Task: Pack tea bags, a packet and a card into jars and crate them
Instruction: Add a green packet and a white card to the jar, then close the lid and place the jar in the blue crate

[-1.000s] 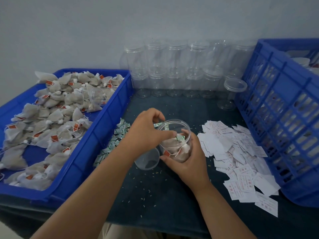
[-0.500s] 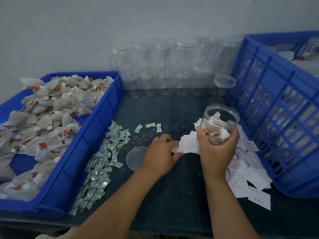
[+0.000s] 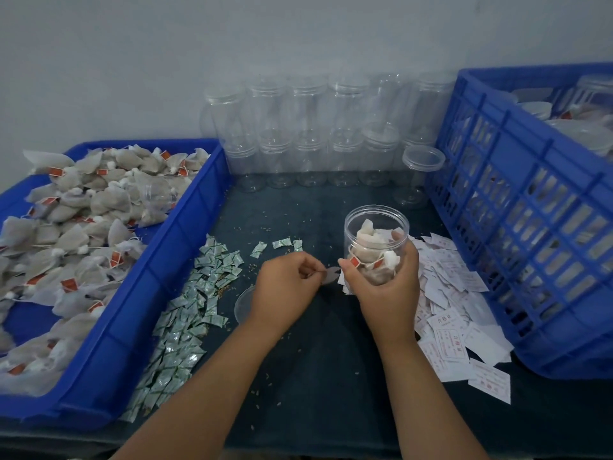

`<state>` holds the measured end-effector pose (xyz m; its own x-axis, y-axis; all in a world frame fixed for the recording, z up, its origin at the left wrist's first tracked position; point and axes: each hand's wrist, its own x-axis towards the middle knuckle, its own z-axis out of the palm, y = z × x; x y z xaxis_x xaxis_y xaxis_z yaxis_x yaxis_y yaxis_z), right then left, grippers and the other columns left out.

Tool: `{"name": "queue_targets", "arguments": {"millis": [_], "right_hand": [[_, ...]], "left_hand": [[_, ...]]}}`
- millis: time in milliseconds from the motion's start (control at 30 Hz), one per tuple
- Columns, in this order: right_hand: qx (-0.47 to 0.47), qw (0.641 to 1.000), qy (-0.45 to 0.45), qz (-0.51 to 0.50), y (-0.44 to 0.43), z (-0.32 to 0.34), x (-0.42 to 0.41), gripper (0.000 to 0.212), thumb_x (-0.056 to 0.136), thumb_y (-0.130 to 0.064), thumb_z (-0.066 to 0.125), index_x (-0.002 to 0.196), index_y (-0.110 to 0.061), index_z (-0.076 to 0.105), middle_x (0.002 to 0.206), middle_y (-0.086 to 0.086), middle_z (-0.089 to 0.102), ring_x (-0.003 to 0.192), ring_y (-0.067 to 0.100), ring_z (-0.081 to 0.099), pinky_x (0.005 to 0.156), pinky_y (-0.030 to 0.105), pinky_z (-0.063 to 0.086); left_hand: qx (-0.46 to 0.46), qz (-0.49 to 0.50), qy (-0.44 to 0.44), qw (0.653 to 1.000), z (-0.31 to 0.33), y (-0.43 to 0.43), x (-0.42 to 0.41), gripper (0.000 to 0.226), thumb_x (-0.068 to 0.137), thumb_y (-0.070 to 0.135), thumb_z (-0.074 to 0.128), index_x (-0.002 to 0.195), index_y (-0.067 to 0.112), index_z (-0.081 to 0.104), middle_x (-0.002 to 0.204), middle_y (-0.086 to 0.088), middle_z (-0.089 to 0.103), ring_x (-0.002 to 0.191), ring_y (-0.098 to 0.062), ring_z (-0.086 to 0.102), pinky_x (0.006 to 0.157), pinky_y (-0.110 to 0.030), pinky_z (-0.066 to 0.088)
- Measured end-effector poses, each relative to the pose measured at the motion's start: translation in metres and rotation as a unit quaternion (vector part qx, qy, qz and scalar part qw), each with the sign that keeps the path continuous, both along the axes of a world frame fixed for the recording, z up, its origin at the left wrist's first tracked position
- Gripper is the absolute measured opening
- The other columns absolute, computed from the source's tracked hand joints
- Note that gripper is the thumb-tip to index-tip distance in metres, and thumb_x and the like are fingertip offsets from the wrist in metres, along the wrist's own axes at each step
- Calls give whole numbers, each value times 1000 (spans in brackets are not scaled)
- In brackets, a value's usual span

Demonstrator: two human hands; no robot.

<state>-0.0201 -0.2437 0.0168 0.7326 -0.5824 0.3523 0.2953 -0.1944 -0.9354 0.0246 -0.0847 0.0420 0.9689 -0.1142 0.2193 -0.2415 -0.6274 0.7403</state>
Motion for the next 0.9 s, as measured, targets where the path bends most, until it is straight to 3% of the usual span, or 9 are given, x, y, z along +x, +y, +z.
{"name": "queue_targets", "arguments": {"millis": [167,300,367,467,567,633,733,800,900], "right_hand": [[-3,1000,10,22,1,4,-3,79,64,-64,92,132,-58,51,129,-37,63,121,-6,65,92,9,51],[-20,999,14,49,3,6,-5,78,63,-61,93,128,-65,50,130,-37,63,123,-7,64,96,13,52],[-39,996,18,75,5,5,-5,79,64,-60,94,130,-61,51,131,-34,64,124,-4,64,97,20,54],[-55,992,12,113,9,5,-7,81,66,-51,98,133,-56,53,132,-24,68,122,5,69,94,24,58],[-58,990,3,128,10,5,-8,78,70,-46,100,134,-54,54,132,-19,70,119,8,72,90,21,59],[-67,989,3,129,10,7,-10,78,70,-47,99,132,-58,53,132,-22,70,119,5,71,90,14,56],[-72,990,9,124,11,8,-10,80,66,-48,98,130,-59,52,131,-27,68,120,1,69,92,11,53],[-73,989,13,125,11,8,-10,80,64,-52,97,131,-56,53,132,-29,67,122,-1,68,94,11,53],[-57,990,18,129,11,5,-10,82,64,-54,96,134,-49,54,133,-28,67,124,1,67,97,16,55]], "left_hand": [[-164,16,76,983,22,10,-2,14,83,35,86,76,26,78,74,12,77,69,-3,72,66,-21,57],[-211,76,-55,973,48,17,-7,7,97,33,72,93,36,75,87,21,76,79,-1,72,66,-18,56],[-163,43,-190,967,63,15,-10,11,100,29,70,104,35,78,96,23,76,88,-2,71,74,-14,53],[38,-93,-325,940,74,13,-9,18,101,19,66,113,25,79,105,20,75,110,-9,66,103,-31,46],[174,-211,-213,938,75,11,-13,40,108,39,37,120,33,76,109,21,74,141,-6,43,122,-43,19],[144,-237,-164,947,71,13,-16,53,110,48,23,125,36,73,121,25,70,148,-1,32,123,-40,12],[-19,-129,-199,971,64,20,-18,45,111,46,30,124,37,72,124,29,68,135,-4,51,114,-38,37],[-43,-27,-171,984,56,32,-12,32,106,47,44,126,38,68,118,29,68,117,3,62,101,-35,54],[188,37,-2,981,29,64,-8,54,96,60,57,141,30,57,136,10,63,123,-9,59,106,-39,52]]}}
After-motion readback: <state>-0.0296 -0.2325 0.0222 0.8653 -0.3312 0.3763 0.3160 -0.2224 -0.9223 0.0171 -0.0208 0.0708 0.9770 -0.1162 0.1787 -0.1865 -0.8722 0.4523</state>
